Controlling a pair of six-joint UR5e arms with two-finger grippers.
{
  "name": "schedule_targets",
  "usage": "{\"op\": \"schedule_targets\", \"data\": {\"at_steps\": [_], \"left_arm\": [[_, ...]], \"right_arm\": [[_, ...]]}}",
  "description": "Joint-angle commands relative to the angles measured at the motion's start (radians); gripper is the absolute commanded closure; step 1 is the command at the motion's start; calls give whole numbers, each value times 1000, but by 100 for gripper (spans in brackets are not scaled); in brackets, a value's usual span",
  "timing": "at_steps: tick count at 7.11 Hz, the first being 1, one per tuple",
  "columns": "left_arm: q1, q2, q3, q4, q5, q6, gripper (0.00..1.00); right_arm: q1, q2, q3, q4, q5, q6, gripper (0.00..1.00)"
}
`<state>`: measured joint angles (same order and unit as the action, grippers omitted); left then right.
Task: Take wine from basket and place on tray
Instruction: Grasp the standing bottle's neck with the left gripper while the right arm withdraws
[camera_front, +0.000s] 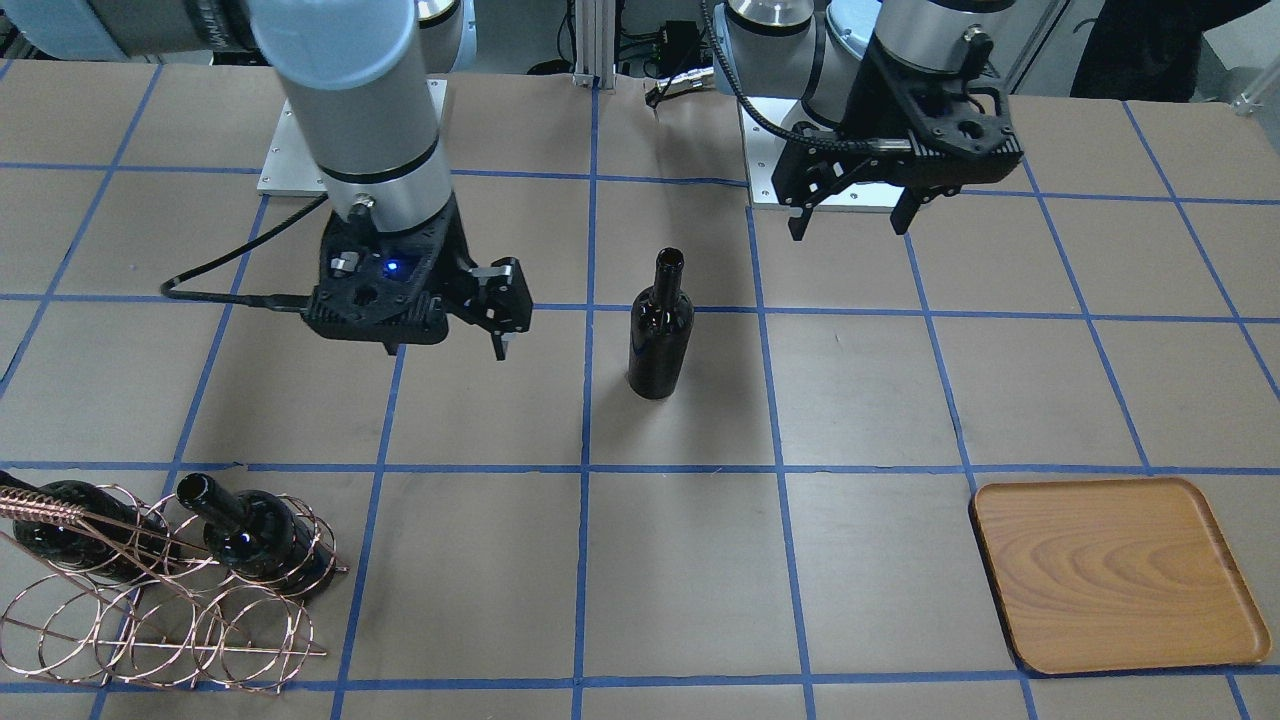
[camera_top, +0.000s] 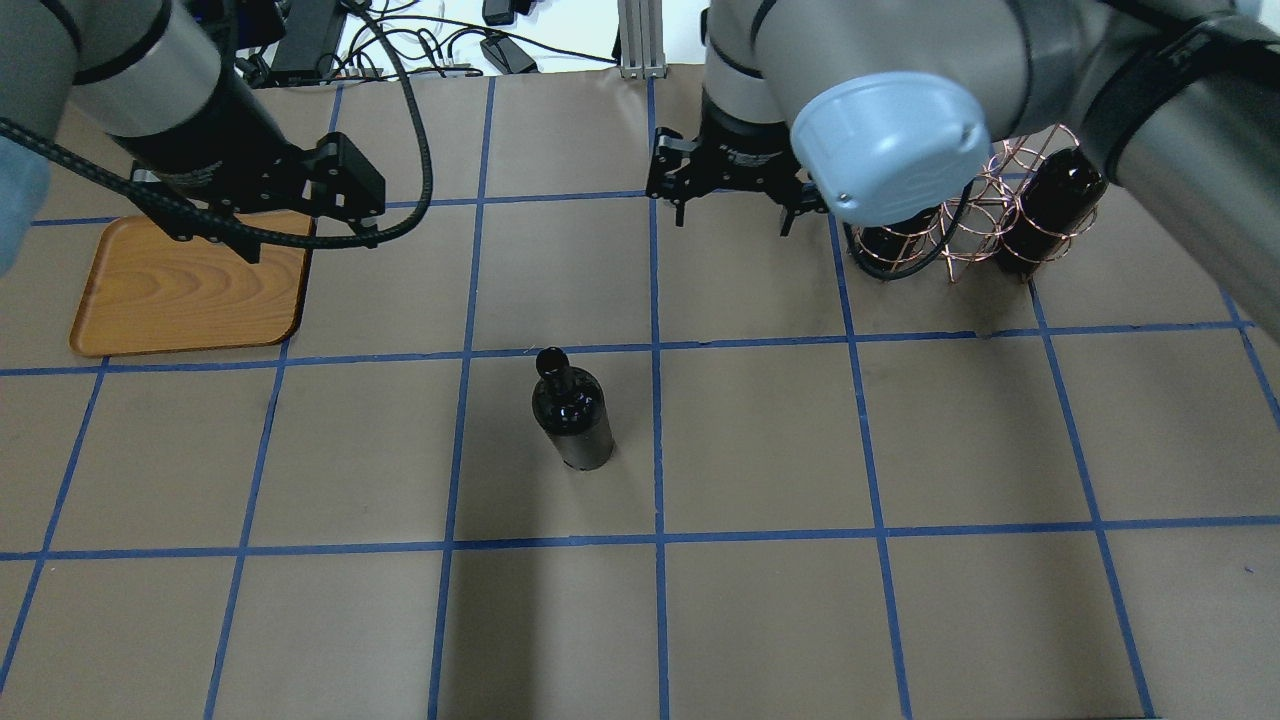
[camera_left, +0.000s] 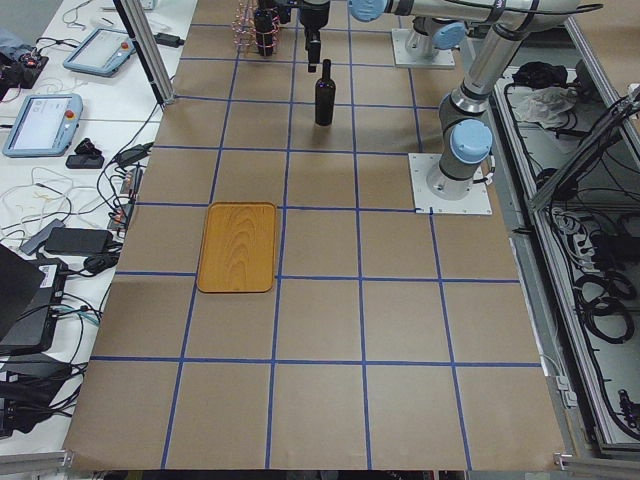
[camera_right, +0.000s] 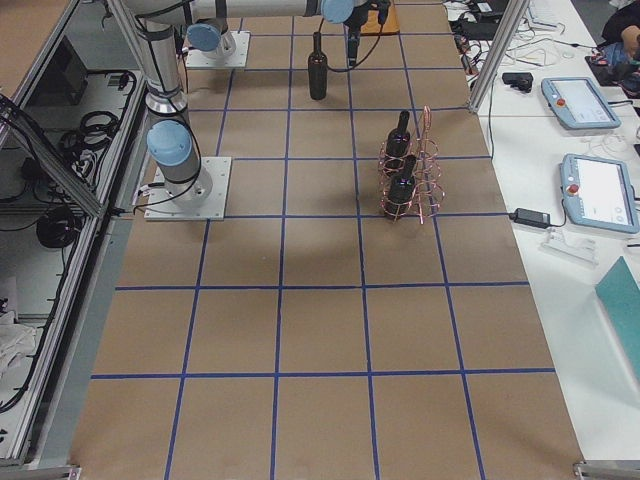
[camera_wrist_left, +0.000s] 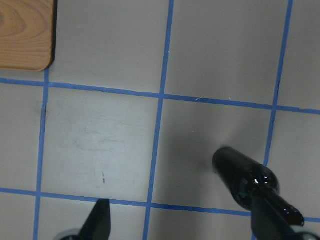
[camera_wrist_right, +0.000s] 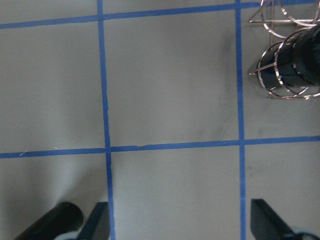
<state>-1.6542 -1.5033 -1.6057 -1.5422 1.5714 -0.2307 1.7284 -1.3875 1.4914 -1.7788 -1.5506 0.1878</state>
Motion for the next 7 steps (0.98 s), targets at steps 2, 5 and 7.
{"op": "schedule_targets", "data": {"at_steps": [2,5,7], "left_arm": [[-166,-61,-46,2,-7,-160,0],[-211,-86,-125,74,-10,-159,0],[-217,-110,-126,123,-25,-159,0]], "right_arm": [[-160,-97,1,147,-14,-156,0],[-179,-125,12,154,-8,-216,0],[-179,-128,12,160,1,-264,0]]}}
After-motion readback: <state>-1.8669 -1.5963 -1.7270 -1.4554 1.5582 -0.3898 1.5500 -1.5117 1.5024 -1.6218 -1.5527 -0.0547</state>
